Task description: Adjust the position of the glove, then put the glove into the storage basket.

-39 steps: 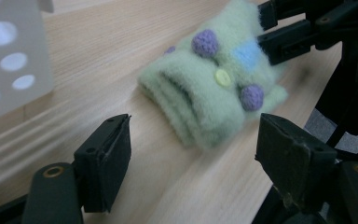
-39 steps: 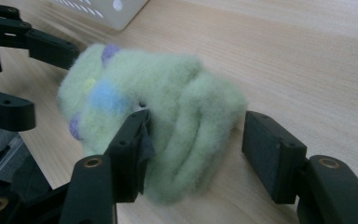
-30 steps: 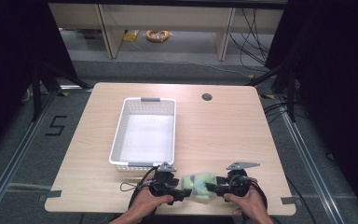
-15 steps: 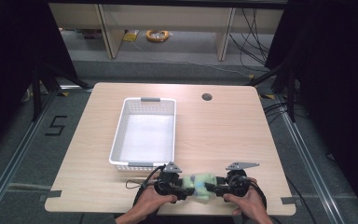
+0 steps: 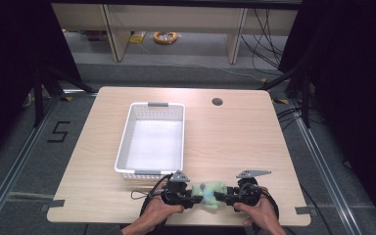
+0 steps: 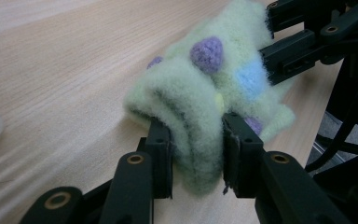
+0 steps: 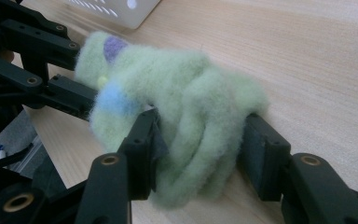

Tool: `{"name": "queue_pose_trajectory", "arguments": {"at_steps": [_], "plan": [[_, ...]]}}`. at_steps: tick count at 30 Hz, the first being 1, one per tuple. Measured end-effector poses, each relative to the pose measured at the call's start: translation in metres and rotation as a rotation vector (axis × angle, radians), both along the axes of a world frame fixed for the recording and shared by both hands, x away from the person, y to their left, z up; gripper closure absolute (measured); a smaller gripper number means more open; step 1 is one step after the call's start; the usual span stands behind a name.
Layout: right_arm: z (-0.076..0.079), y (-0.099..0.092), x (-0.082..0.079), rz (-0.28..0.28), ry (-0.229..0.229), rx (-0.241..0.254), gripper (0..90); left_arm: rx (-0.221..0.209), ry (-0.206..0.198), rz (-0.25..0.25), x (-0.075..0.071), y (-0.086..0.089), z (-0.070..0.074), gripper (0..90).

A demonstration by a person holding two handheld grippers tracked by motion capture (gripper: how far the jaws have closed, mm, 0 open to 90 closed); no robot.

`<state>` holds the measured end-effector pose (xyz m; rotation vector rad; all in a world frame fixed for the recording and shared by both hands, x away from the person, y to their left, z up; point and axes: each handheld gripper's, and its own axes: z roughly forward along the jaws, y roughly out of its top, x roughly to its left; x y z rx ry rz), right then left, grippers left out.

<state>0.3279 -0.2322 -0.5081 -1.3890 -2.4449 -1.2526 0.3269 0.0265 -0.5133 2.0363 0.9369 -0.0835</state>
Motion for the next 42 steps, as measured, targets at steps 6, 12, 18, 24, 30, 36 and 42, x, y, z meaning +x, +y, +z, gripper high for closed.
{"name": "queue_pose_trajectory", "arguments": {"at_steps": [6, 12, 18, 24, 30, 36, 42], "plan": [[-0.003, 0.0, 0.003, -0.006, 0.031, 0.038, 56.9, 0.006, -0.013, -0.003, -0.001, 0.0, 0.0, 67.6], [-0.002, 0.0, 0.002, 0.009, 0.005, 0.047, 67.5, 0.016, -0.028, -0.007, -0.004, 0.0, 0.002, 69.3], [0.003, 0.0, -0.003, 0.017, -0.02, 0.061, 71.3, 0.003, -0.017, -0.023, -0.006, 0.003, 0.003, 70.8], [0.009, 0.004, -0.008, 0.009, -0.016, 0.076, 72.6, -0.003, -0.031, -0.026, -0.009, 0.005, 0.007, 71.3], [0.015, 0.007, -0.013, 0.015, -0.017, 0.095, 73.6, -0.015, -0.033, -0.032, -0.01, 0.009, 0.012, 71.3], [0.018, 0.004, -0.011, 0.03, -0.063, 0.102, 73.7, -0.016, -0.043, -0.035, -0.01, 0.011, 0.017, 71.4], [0.024, 0.005, -0.014, 0.026, -0.077, 0.105, 73.7, -0.022, -0.06, -0.031, -0.013, 0.012, 0.025, 71.3]]}}
